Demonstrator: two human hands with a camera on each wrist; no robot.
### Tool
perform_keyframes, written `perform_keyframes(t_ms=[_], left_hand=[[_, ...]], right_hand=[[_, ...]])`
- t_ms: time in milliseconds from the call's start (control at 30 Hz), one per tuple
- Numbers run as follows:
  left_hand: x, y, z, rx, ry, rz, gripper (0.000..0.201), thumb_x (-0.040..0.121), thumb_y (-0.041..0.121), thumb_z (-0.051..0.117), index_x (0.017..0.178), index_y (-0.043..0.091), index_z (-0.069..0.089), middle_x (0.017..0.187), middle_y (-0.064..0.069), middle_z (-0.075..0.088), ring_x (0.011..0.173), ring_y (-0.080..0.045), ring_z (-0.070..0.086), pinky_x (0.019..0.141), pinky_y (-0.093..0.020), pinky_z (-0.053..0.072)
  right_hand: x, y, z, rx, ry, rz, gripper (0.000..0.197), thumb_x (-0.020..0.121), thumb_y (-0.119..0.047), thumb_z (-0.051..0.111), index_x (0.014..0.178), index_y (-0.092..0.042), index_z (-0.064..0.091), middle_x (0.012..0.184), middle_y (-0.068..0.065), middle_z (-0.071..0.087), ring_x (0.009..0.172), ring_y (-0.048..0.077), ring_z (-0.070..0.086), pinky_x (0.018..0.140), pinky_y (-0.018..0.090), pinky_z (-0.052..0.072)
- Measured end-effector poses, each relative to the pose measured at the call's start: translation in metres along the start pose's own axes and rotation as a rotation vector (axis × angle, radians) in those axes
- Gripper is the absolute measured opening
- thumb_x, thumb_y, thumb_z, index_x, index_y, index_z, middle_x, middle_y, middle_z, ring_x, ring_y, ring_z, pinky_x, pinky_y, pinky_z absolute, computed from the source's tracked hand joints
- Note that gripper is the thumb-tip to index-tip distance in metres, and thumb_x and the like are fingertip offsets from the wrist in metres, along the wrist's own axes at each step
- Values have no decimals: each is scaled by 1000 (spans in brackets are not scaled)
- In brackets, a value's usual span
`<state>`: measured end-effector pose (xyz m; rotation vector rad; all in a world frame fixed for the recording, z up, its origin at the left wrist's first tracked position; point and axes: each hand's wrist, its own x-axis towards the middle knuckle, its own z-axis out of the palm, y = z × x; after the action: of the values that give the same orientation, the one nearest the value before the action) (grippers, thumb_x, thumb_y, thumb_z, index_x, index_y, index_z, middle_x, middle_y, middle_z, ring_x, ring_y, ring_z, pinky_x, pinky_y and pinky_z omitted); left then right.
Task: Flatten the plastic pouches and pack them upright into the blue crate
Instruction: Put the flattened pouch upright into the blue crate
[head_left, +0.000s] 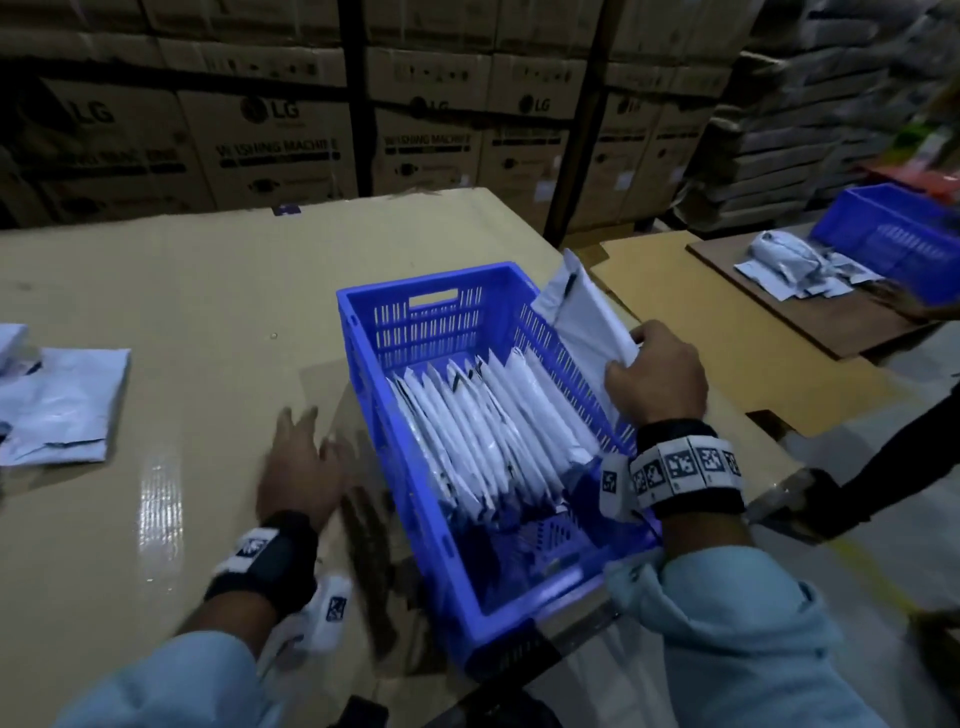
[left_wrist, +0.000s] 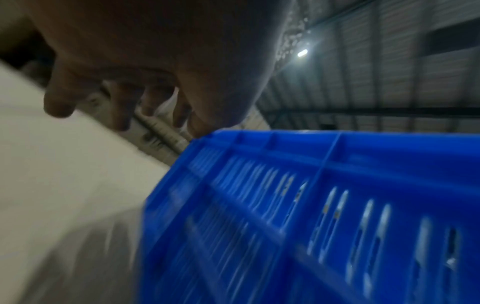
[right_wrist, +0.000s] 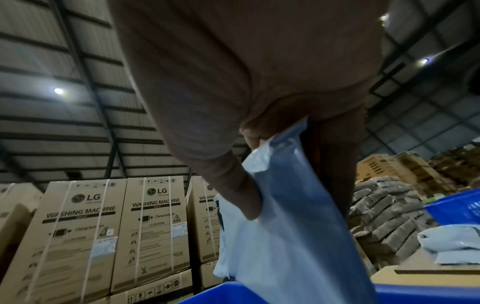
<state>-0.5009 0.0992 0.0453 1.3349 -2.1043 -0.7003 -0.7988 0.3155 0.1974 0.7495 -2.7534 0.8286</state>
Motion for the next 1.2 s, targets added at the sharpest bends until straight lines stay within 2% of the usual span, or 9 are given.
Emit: perform_keyframes(t_ms=[100,167,300,467,633,833,933,1067,1200], left_hand=[[25,86,-31,118,326,305,38,94,21,59,132,16,59,144,-13,54,123,-36,56,99,-47,47],[37,143,-42,149,340,445,30,96,27,56,124,19,63,125,-7,65,111,-33,60,94,-46,49],[55,230,-6,481,-13,656,24,93,23,56,113,23,70,109,-5,70,102,-33,64,84,-46,53],[47,251,96,907,-528,834,31,94,20,54,124,18,61,124,-7,59,118,-32,58,92,-43,50],[27,220,156,914,-600,1090,56,86,29,25,118,3,62,122,-23,61,103,-40,62,81,-47,56],[32,202,164,973,-607,1069,77,89,52,63,153,25,29,157,-17,33,128,-33,42,98,-42,41],[30,201,159,993,-565,1079,55,98,51,49,150,39,36,155,-16,30,135,-31,33,109,-45,32],[24,192,152,1013,-535,1011,46,107,40,32,152,34,39,164,-14,25,152,-35,13,124,-54,8],[20,193,140,1014,-575,880,50,108,38,34,158,32,28,166,-10,23,156,-36,8,124,-59,1]], right_hand=[[19,13,9,44,58,-24,18,84,-17,65,100,-17,56,80,5,54,67,31,52,60,32,41],[22,19,21,116,147,-43,20,86,-20,63,105,-15,58,77,5,54,63,31,51,57,33,40],[15,28,51,261,304,-55,25,87,-22,62,111,-14,58,70,4,54,58,34,52,53,32,36],[21,31,63,317,342,-110,35,90,-24,65,122,-15,59,85,12,67,71,38,61,59,36,44],[24,37,67,389,363,-72,38,93,-24,63,130,-15,57,101,12,70,85,40,64,64,39,46],[25,31,70,377,331,-111,37,93,-24,66,128,-16,58,96,11,71,82,36,66,67,39,52],[24,31,72,338,299,-152,31,92,-28,67,121,-18,59,82,9,68,69,34,63,59,35,47],[23,33,78,238,197,-234,28,86,-29,70,111,-20,61,66,8,63,55,34,57,53,31,41],[22,31,83,-10,-15,-214,30,89,-30,65,115,-17,57,72,14,65,64,39,62,56,38,45]])
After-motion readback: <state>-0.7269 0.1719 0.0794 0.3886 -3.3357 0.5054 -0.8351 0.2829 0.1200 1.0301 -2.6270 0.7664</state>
